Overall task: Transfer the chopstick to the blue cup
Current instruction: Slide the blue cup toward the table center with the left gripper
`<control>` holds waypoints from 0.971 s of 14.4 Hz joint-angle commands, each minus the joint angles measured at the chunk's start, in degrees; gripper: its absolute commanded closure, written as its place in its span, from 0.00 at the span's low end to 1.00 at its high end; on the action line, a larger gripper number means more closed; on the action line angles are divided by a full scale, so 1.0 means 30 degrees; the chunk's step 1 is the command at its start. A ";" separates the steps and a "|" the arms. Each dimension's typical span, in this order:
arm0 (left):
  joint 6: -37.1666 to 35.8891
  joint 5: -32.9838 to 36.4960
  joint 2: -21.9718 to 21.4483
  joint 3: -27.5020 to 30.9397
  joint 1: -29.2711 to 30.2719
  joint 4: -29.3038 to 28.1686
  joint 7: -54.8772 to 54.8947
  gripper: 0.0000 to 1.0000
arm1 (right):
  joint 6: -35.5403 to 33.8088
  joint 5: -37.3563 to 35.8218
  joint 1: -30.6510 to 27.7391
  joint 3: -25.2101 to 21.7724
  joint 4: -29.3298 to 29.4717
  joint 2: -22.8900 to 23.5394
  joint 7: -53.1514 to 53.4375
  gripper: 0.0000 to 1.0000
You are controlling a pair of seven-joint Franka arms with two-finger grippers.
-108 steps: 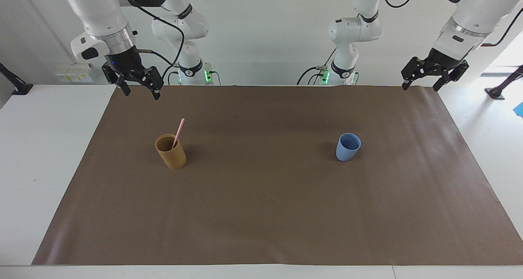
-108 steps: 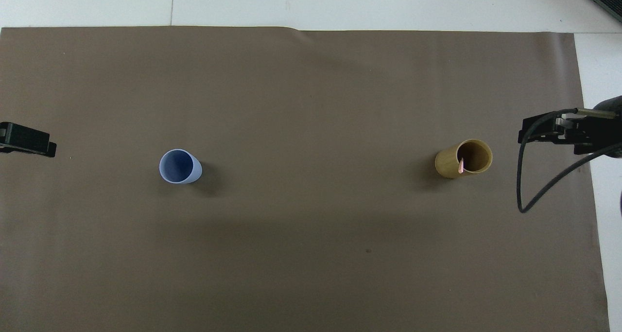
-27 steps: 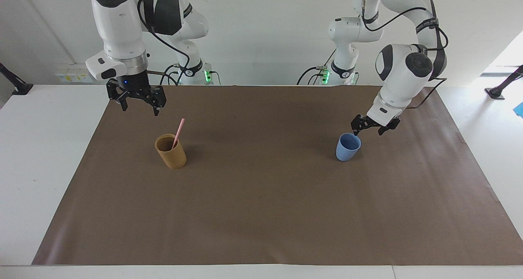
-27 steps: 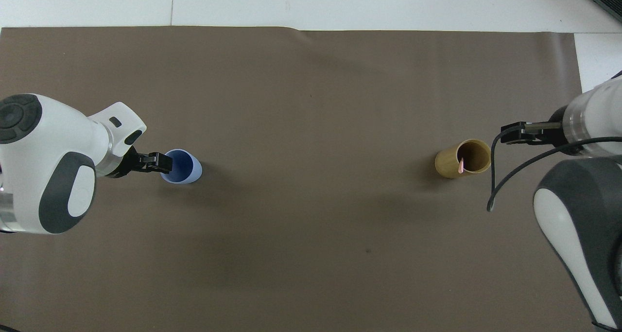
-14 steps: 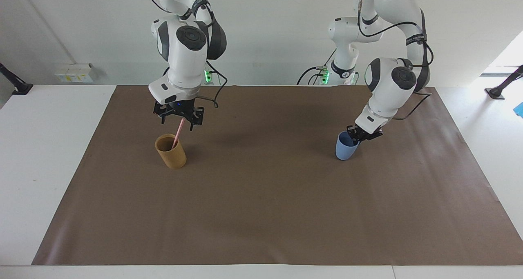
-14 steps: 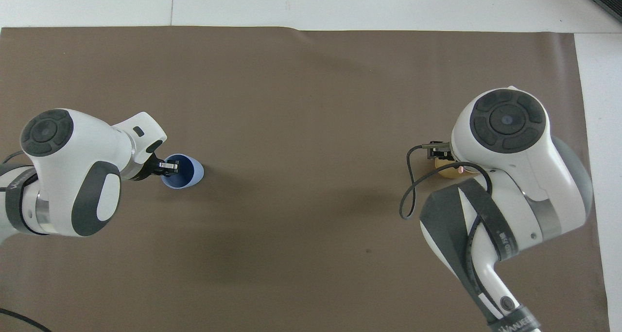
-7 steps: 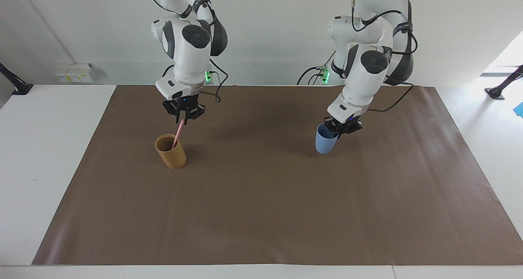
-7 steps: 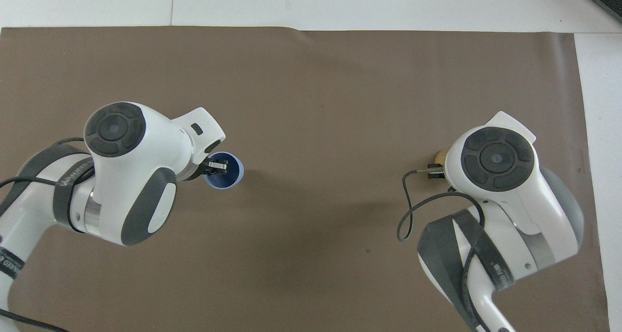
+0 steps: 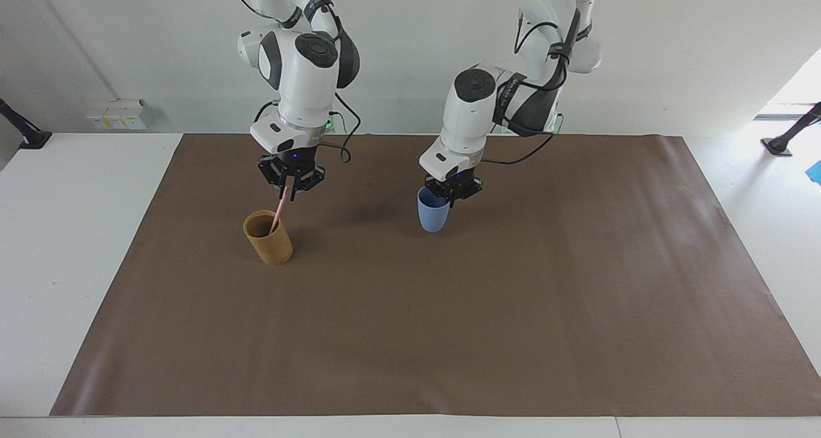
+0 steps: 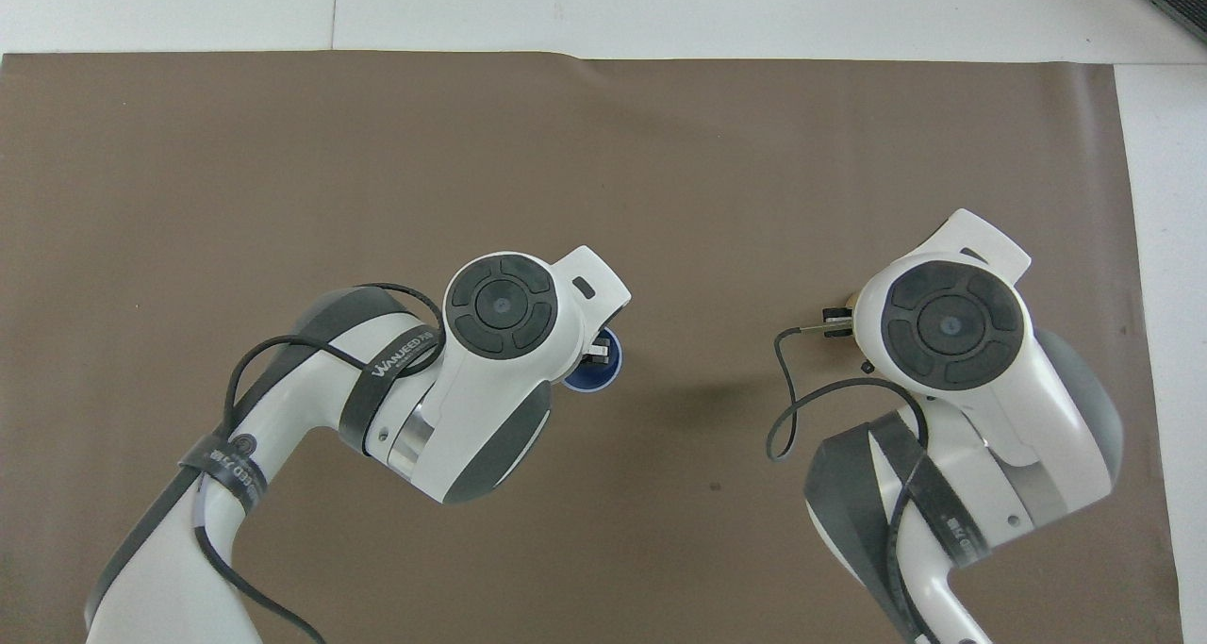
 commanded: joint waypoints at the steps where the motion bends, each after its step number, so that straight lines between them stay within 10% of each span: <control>1: 0.0357 0.0206 0.1197 0.0376 -0.0553 0.0925 -0.0189 1.00 | 0.0389 -0.0391 -0.0072 0.0050 -0.0773 -0.0500 -0.0198 0.76; 8: 0.1530 -0.0058 0.2106 0.0376 -0.1346 0.0896 -0.0453 0.97 | -0.0663 -0.0068 -0.0130 0.0050 -0.0862 -0.0647 -0.0755 1.00; 10: 0.1267 -0.0058 0.2049 0.0405 -0.1170 0.0926 -0.0423 0.20 | -0.0666 -0.0039 -0.0334 0.0050 -0.0484 -0.0618 -0.0842 1.00; 11: 0.1150 0.0000 0.1845 0.0405 -0.1112 0.0926 -0.0394 0.00 | -0.0695 0.0106 -0.0423 -0.0037 -0.0075 -0.0618 -0.0843 1.00; 14: -0.0166 0.0118 0.0355 0.0640 -0.0005 0.1014 -0.0365 0.00 | -0.1277 0.2207 -0.1327 -0.0273 0.1241 -0.0647 -0.1832 1.00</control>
